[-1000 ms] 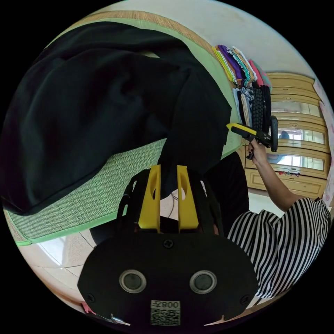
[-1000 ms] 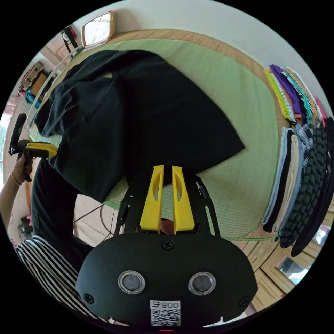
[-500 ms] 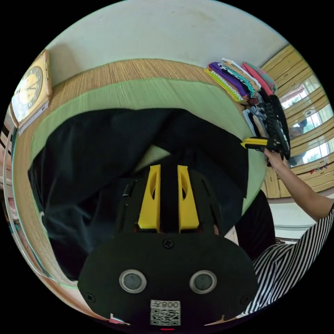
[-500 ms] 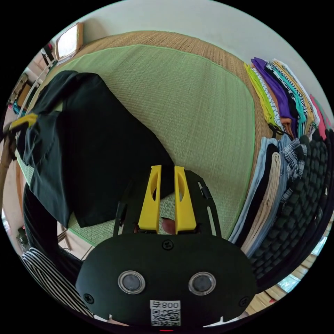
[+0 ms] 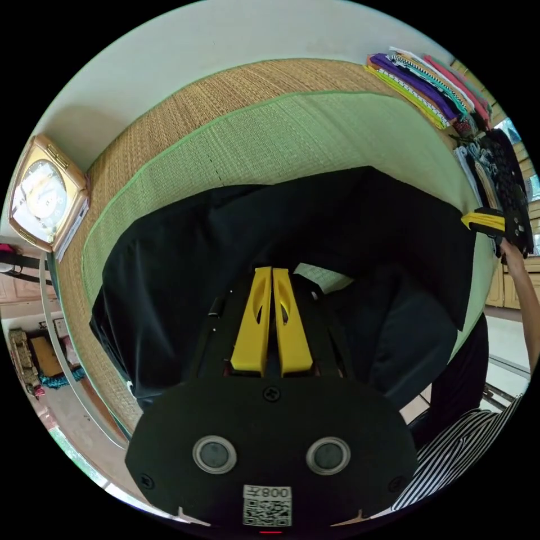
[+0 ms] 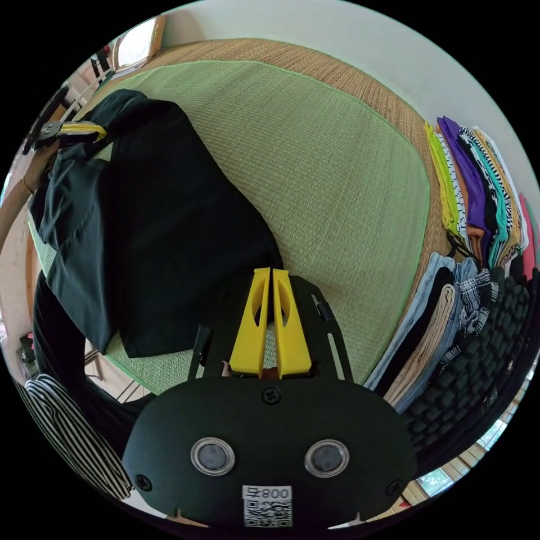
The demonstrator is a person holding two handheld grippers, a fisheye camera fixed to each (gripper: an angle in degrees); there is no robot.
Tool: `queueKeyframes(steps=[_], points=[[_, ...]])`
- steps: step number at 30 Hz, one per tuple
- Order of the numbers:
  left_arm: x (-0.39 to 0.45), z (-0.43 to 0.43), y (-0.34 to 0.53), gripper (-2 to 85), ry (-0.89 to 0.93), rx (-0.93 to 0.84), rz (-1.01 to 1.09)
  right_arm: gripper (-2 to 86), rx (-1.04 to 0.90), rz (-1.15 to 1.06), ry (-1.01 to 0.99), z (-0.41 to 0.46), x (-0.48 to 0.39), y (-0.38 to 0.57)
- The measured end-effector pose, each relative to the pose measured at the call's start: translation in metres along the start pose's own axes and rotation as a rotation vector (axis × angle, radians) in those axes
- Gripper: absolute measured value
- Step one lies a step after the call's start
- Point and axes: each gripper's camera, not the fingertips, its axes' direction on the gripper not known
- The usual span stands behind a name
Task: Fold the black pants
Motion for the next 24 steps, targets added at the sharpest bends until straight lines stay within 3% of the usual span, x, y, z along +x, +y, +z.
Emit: queueKeyframes(steps=[5, 10, 12, 15, 19, 24], points=[[-0.037, -0.034, -0.010, 0.0, 0.036, 0.125, -0.062, -0.3, 0.123, 0.030, 0.090, -0.089, 0.041, -0.024], [-0.068, -0.086, 0.000, -0.1, 0.150, 0.350, -0.096, -0.3, 0.436, 0.096, 0.079, -0.253, 0.093, -0.008], [-0.070, -0.089, 0.006, 0.0, 0.195, 0.395, -0.089, -0.3, 0.494, 0.109, 0.050, -0.281, 0.102, 0.012], [-0.065, -0.067, 0.008, 0.0, 0.253, 0.352, -0.075, -0.3, 0.504, 0.159, 0.063, -0.283, 0.110, 0.045], [-0.052, -0.012, 0.010, 0.3, 0.376, 0.228, -0.082, -0.3, 0.309, 0.312, -0.037, -0.218, 0.143, 0.053], [-0.051, 0.015, 0.015, 1.4, 0.399, 0.182, -0.088, -0.1, 0.200, 0.419, -0.096, -0.187, 0.161, 0.052]])
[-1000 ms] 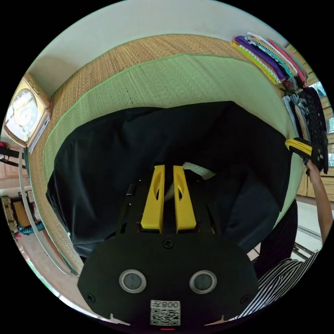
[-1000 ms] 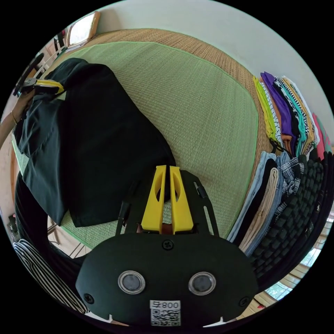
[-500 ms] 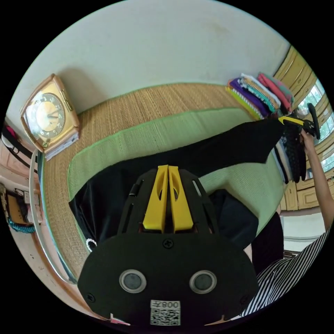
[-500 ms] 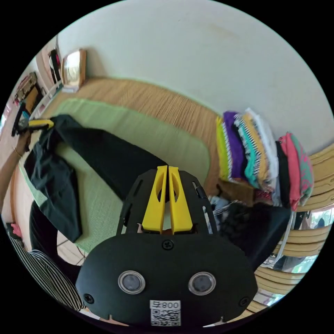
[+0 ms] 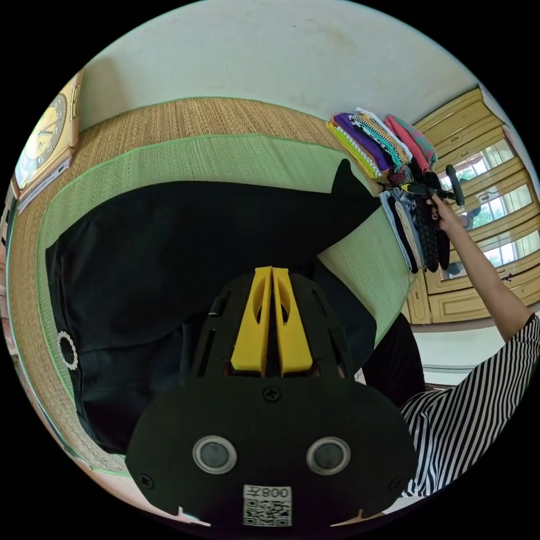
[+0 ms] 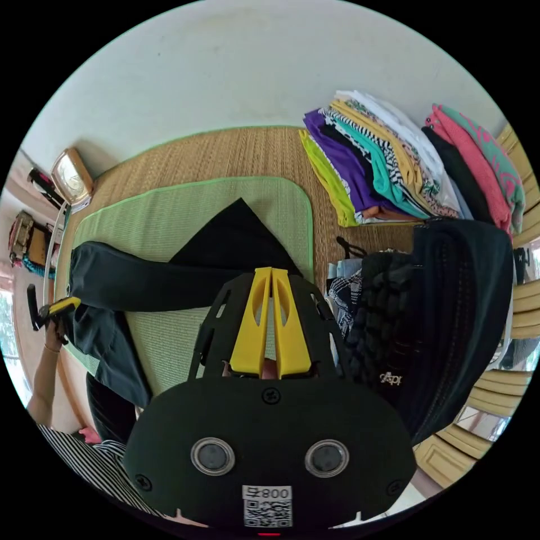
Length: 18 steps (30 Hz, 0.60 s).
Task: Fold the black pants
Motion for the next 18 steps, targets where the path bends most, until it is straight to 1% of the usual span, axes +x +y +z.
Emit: queueKeyframes(steps=[2, 6, 9, 12, 15, 17, 18], points=[[-0.005, 0.004, -0.005, 2.9, -0.003, 0.001, 0.003, 0.3, 0.008, -0.027, -0.040, -0.004, -0.005, 0.001], [-0.009, 0.021, -0.041, 6.6, -0.001, -0.012, 0.051, 3.9, -0.028, -0.105, 0.035, 0.004, -0.028, 0.002], [-0.001, 0.040, -0.078, 7.7, -0.036, -0.045, 0.117, 6.7, -0.077, -0.137, 0.039, 0.020, -0.033, 0.001], [0.007, 0.062, -0.112, 7.9, -0.111, -0.082, 0.158, 7.5, -0.131, -0.117, 0.045, 0.033, -0.028, 0.000], [0.005, 0.088, -0.134, 7.4, -0.221, -0.127, 0.139, 7.2, -0.149, -0.061, 0.052, 0.042, -0.020, 0.004], [-0.001, 0.107, -0.140, 6.4, -0.254, -0.185, 0.103, 6.6, -0.171, -0.037, 0.055, 0.051, -0.017, 0.008], [0.000, 0.106, -0.139, 5.1, -0.263, -0.118, 0.102, 6.1, -0.197, -0.031, 0.063, 0.058, -0.017, 0.013]])
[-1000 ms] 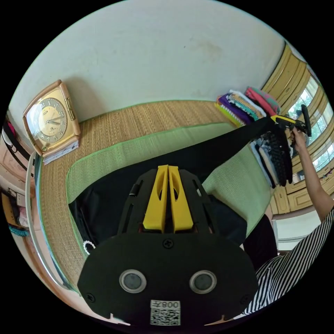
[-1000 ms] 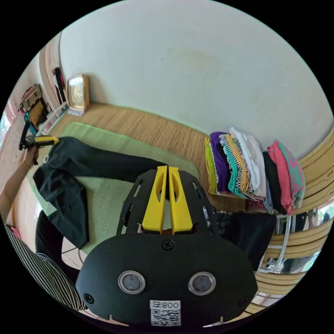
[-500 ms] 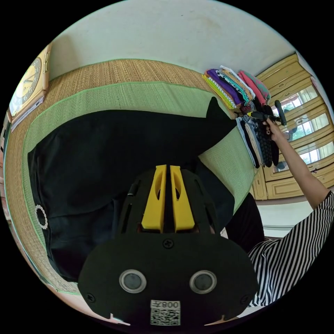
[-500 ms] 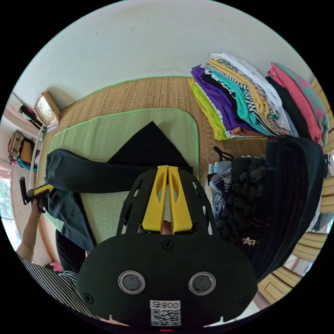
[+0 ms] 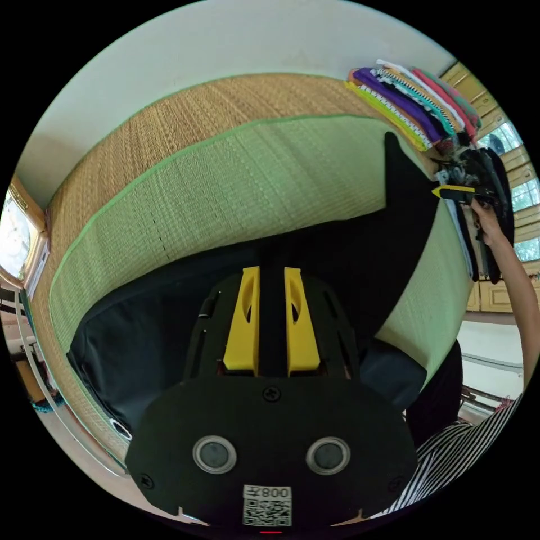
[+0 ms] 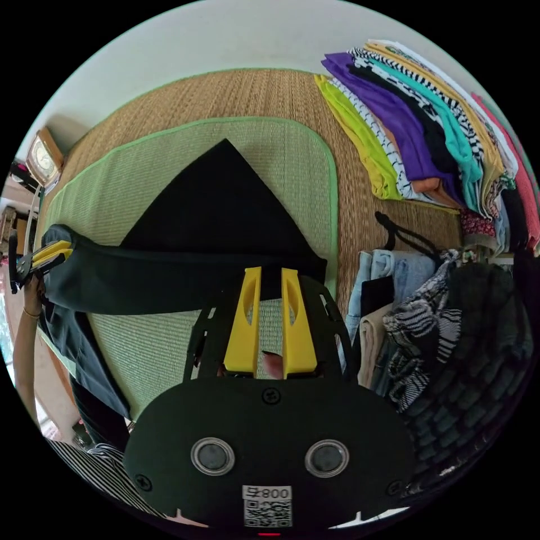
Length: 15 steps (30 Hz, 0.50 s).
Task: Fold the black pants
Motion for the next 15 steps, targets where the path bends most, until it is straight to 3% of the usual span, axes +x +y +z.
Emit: queueKeyframes(steps=[8, 15], points=[[0.001, 0.004, 0.011, 0.1, 0.029, 0.031, -0.006, -0.1, 0.122, 0.076, -0.097, -0.016, 0.010, 0.045], [-0.002, -0.040, 0.049, 0.2, 0.116, 0.233, -0.039, -0.6, 0.396, 0.054, -0.199, -0.102, 0.015, 0.138]])
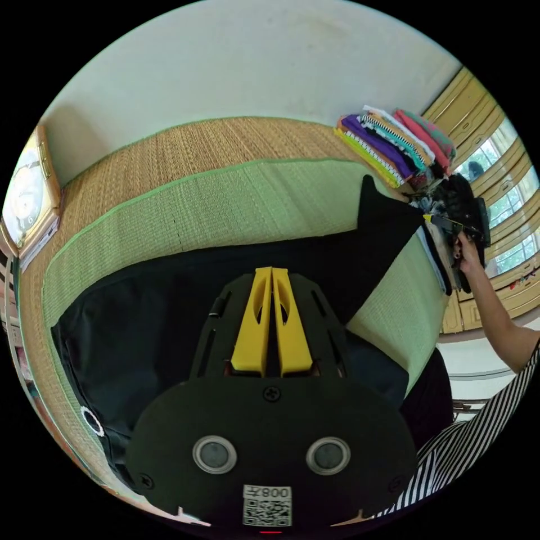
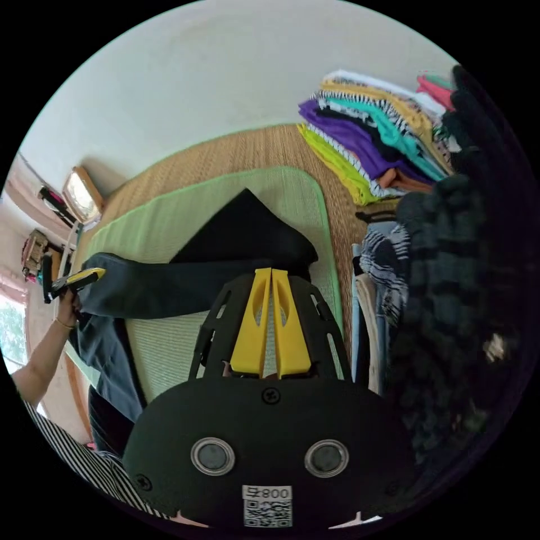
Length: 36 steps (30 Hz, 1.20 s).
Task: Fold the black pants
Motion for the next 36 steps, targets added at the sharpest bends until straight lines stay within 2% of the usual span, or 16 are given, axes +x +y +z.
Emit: queueKeyframes(steps=[3, 5, 10, 12, 18, 24, 29, 33, 36], points=[[0.004, -0.015, 0.006, 0.8, 0.017, 0.065, 0.003, -0.6, 0.117, -0.056, -0.039, -0.057, -0.018, 0.022], [0.007, -0.010, 0.004, 1.7, 0.029, 0.031, 0.012, -0.6, 0.180, -0.085, -0.044, -0.085, -0.030, 0.031], [0.001, 0.055, -0.001, 4.9, -0.058, -0.246, -0.056, -0.7, 0.248, -0.125, -0.030, -0.119, -0.048, 0.041], [0.003, 0.054, 0.001, 3.1, -0.104, -0.183, -0.068, -0.7, 0.251, -0.125, -0.058, -0.122, -0.049, 0.044], [0.020, 0.046, 0.011, 0.2, -0.165, -0.190, 0.008, -0.7, 0.260, -0.097, -0.053, -0.123, -0.045, 0.058], [0.015, -0.022, 0.037, -0.1, -0.140, 0.090, -0.083, -0.6, 0.360, -0.109, -0.066, -0.153, -0.046, 0.068], [0.008, -0.028, 0.021, 0.0, -0.181, 0.097, -0.113, -0.3, 0.282, -0.091, -0.037, -0.125, -0.030, 0.002], [0.019, -0.020, 0.025, 0.0, -0.195, 0.032, -0.089, -0.4, 0.074, -0.023, 0.070, -0.047, 0.002, -0.084], [0.025, -0.023, 0.052, 0.0, -0.190, 0.030, -0.062, -0.5, 0.026, -0.027, 0.041, -0.015, 0.009, -0.081]])
